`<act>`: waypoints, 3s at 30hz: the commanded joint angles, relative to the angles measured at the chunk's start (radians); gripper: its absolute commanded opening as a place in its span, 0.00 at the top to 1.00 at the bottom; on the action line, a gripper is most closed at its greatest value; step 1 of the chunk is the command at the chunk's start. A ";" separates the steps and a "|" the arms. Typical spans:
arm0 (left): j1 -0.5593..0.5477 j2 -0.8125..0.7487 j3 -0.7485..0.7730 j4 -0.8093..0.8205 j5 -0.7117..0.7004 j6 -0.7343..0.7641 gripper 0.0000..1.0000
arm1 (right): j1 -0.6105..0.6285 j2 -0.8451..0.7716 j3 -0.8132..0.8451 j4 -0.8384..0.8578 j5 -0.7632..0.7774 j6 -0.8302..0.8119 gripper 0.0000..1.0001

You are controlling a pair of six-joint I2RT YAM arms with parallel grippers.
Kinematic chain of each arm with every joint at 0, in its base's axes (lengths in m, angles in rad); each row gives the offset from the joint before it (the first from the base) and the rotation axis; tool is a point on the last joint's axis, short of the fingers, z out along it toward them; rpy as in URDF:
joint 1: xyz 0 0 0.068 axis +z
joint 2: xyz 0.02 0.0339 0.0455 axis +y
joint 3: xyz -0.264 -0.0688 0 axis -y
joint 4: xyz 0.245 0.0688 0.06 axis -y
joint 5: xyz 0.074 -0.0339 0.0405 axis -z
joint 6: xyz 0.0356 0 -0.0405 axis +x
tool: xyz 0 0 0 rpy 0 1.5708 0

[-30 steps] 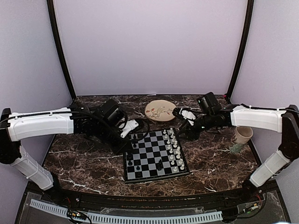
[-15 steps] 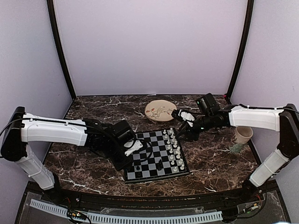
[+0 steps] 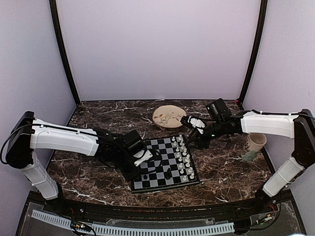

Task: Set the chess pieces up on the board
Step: Place the pawn on c7, then pick up the pawn from the chessboard.

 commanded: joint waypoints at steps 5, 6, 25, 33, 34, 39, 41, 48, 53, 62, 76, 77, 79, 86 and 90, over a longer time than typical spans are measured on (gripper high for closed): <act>-0.004 0.019 -0.003 0.000 -0.015 -0.002 0.95 | -0.005 0.019 0.018 -0.008 -0.009 -0.015 0.53; -0.005 0.023 -0.002 -0.004 -0.017 -0.001 0.94 | -0.004 0.021 0.019 -0.010 -0.009 -0.017 0.53; -0.005 0.023 0.011 -0.012 -0.044 -0.009 0.80 | -0.005 0.029 0.024 -0.022 -0.021 -0.020 0.53; -0.005 -0.071 0.098 -0.063 -0.022 0.013 0.71 | -0.005 0.019 0.043 -0.046 -0.039 -0.023 0.53; -0.005 -0.082 0.108 -0.063 -0.021 0.017 0.71 | -0.005 0.016 0.050 -0.054 -0.038 -0.027 0.53; 0.000 -0.131 0.174 -0.033 -0.076 0.055 0.67 | -0.004 -0.012 0.099 -0.118 -0.057 -0.048 0.54; 0.017 -0.127 0.226 -0.029 -0.117 0.078 0.64 | 0.006 -0.008 0.135 -0.160 -0.075 -0.063 0.55; 0.221 -0.058 0.390 0.069 -0.091 0.091 0.62 | 0.161 0.085 0.260 -0.281 0.043 -0.130 0.61; 0.374 -0.066 0.404 0.223 -0.075 0.043 0.62 | 0.260 0.199 0.322 -0.326 0.123 -0.144 0.62; 0.528 -0.155 0.171 0.411 -0.007 0.012 0.60 | 0.337 0.360 0.406 -0.422 0.181 -0.137 0.62; 0.530 -0.194 0.171 0.392 -0.012 0.034 0.60 | 0.346 0.431 0.455 -0.449 0.178 -0.117 0.65; 0.529 -0.194 0.170 0.392 -0.012 0.035 0.60 | 0.349 0.430 0.455 -0.452 0.178 -0.117 0.65; 0.529 -0.194 0.170 0.390 -0.009 0.034 0.60 | 0.352 0.428 0.453 -0.454 0.177 -0.122 0.66; 0.529 -0.184 0.172 0.389 0.006 0.030 0.60 | 0.355 0.446 0.473 -0.458 0.178 -0.118 0.78; 0.529 -0.183 0.171 0.391 0.006 0.026 0.60 | 0.355 0.473 0.507 -0.469 0.196 -0.108 0.88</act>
